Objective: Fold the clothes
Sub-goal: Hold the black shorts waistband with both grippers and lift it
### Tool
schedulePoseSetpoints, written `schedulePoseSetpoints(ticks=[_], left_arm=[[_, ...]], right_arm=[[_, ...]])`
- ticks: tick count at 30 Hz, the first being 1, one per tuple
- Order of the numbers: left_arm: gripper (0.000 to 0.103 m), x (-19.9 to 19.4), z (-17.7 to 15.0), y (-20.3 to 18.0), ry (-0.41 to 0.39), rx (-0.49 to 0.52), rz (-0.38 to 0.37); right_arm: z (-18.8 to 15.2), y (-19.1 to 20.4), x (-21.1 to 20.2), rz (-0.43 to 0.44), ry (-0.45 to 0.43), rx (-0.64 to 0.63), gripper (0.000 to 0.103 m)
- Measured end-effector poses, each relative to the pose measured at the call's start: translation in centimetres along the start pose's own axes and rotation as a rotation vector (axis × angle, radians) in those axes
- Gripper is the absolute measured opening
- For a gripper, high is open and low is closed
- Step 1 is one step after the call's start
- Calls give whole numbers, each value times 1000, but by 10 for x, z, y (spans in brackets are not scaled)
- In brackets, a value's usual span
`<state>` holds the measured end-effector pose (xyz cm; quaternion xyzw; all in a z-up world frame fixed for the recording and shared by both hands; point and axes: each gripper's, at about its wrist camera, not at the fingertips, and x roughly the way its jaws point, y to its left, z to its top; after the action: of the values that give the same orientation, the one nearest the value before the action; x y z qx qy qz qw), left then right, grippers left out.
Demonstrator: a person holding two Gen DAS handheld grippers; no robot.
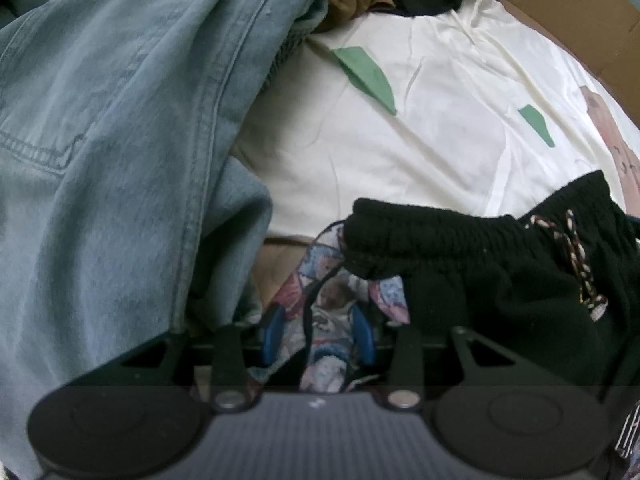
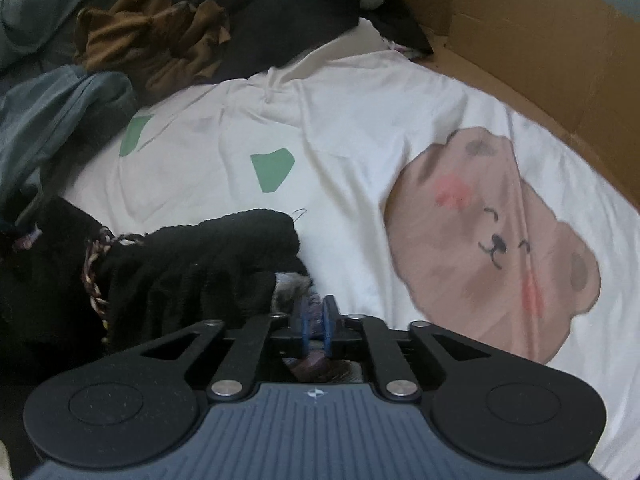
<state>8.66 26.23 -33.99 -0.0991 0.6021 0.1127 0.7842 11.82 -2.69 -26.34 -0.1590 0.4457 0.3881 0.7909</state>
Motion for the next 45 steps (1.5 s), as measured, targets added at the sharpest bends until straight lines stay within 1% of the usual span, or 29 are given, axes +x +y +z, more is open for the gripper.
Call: schedulePoseSetpoints(ticks=[3,8,12,14,17,19,22,25,27,29,31,34,37,38,42,43,45], left_arm=[[41,1,-1,-2,-2,-1,2],[41,3,1,-3,-3,3,-7],[41,2,1,-8,-33,6,10],[42,1,2,-11,-50,31,17],[46,2,7,-7,-55,66,26],[49,6,8,-7,-47,71,17],[49,7,10,-7,-47,81,7],[46,-1,8,-8,-75,103,-14],[43,-7,8,-12,-96,142,-33],[42,-9,10,-16,-91,177,-47],[41,-4,12,-18,-79,188,-60],[40,-4,12,-12,-70,165,-95],[42,11,17,-10,-41,124,-137],[42,8,16,-7,-32,113,-145],[42,14,20,-10,-34,131,-178],[40,16,22,-12,-38,136,-190],[25,19,26,-15,-41,140,-229]], right_arm=[[3,-4,6,8,17,-29,32],[6,-6,18,62,55,-42,32],[7,-11,28,101,86,4,31],[8,-11,29,129,100,0,31],[8,-10,29,178,126,-31,31],[8,-9,28,206,140,-39,31],[5,-4,27,216,145,-60,31],[4,-4,25,220,137,-60,28],[3,-7,23,209,122,-52,3],[3,-9,20,190,108,-41,2],[4,-11,16,152,89,-33,2],[5,-17,9,113,67,-11,2],[5,-23,2,81,51,-2,2],[5,-25,0,68,46,2,2],[2,-38,-11,24,24,59,2],[0,-42,-14,14,18,81,2],[-2,-49,-19,-12,8,114,1]])
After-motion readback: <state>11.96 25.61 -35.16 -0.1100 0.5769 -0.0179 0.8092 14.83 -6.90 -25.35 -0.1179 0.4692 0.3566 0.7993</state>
